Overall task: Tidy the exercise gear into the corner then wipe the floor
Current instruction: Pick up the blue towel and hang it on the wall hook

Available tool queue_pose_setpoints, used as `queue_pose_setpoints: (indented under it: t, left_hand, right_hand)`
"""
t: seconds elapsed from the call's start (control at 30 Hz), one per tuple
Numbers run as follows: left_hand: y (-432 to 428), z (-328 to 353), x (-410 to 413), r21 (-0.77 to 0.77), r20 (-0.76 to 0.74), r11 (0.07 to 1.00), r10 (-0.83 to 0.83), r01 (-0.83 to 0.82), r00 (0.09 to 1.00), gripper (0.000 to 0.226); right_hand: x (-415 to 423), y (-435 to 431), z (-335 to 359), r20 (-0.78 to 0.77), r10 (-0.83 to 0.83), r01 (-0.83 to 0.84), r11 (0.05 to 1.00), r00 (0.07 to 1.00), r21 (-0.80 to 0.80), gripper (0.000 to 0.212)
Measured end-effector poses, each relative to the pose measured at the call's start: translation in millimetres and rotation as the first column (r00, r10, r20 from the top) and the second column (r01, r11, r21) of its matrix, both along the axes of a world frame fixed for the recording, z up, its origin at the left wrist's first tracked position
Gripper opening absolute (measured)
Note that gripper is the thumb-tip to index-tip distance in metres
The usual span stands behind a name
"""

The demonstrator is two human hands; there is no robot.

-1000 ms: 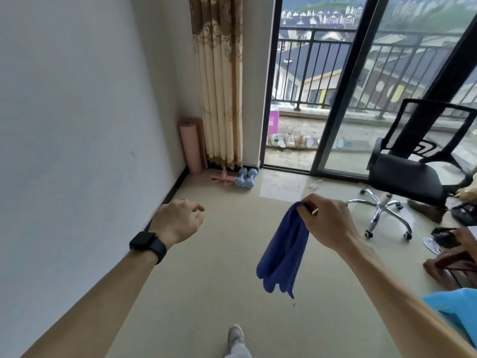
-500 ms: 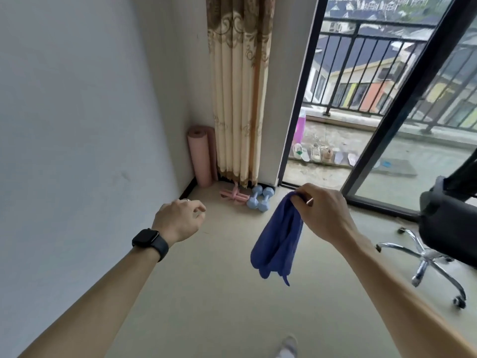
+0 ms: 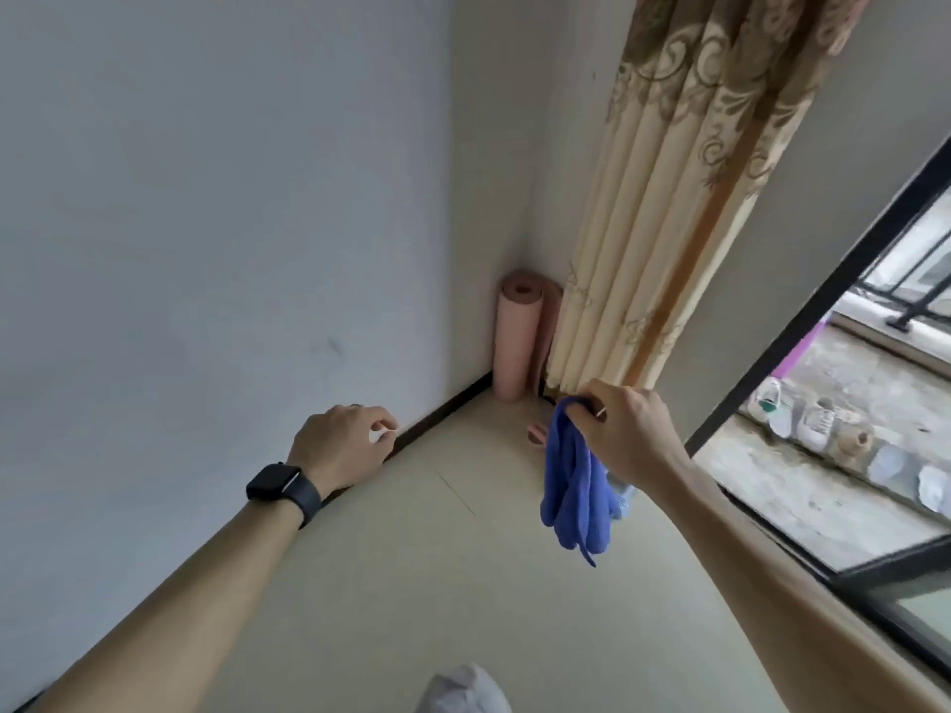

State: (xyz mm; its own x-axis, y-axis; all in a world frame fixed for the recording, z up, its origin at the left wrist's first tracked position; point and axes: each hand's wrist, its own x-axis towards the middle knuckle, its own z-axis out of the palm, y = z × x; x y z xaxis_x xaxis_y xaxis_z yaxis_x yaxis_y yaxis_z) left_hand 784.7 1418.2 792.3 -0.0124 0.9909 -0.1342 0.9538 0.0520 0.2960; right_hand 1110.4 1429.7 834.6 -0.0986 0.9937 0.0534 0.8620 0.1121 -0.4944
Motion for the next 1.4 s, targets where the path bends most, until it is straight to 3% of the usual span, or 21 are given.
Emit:
queue_pose_setpoints:
  t: [0.33, 0.53, 0.7, 0.9, 1.13, 1.3, 1.4]
  left_hand:
    - [104.9, -13.5, -70.8, 0.008, -0.080, 0.972, 0.235, -0.235, 0.969, 0.028]
    - [187.8, 21.0, -101.1, 0.035, 0.207, 0.946, 0.309, -0.323, 0.928, 0.029]
    - [227.1, 58.9, -97.8, 0.140, 0.400, 0.938, 0.239, -0.317, 0.885, 0.045]
    - [258.4, 81.1, -110.3, 0.305, 0.444, 0.852, 0.269, -0.426, 0.855, 0.013]
    - [272.5, 105.4, -146.7, 0.104, 0.621, 0.879, 0.308, -0.465, 0.721, 0.012]
    - [289.8, 111.2, -142.3, 0.102, 0.645, 0.852, 0.335, -0.513, 0.686, 0.011]
    - [297.7, 116.5, -140.1, 0.136, 0.612, 0.853, 0.327, -0.504, 0.719, 0.010]
  right_hand:
    - [-108.2, 195.3, -16.8, -0.032, 0.304, -0.304, 0.953, 0.952, -0.008, 0.014]
    - [-182.7, 289.3, 21.4, -0.125, 0.440, -0.443, 0.896, 0.889, 0.000, 0.012]
    - [-234.6, 336.3, 53.5, -0.258, 0.529, -0.551, 0.834, 0.808, -0.017, 0.008]
    - [-269.1, 372.8, 71.9, -0.214, 0.678, -0.697, 0.717, 0.703, -0.021, 0.008]
    - [-270.1, 414.6, 81.7, -0.206, 0.781, -0.805, 0.590, 0.590, -0.070, 0.028]
    - [-267.4, 435.7, 76.0, -0.107, 0.794, -0.798, 0.603, 0.599, 0.013, 0.019]
    - [-268.8, 443.8, 70.9, -0.174, 0.762, -0.763, 0.642, 0.624, 0.076, 0.017]
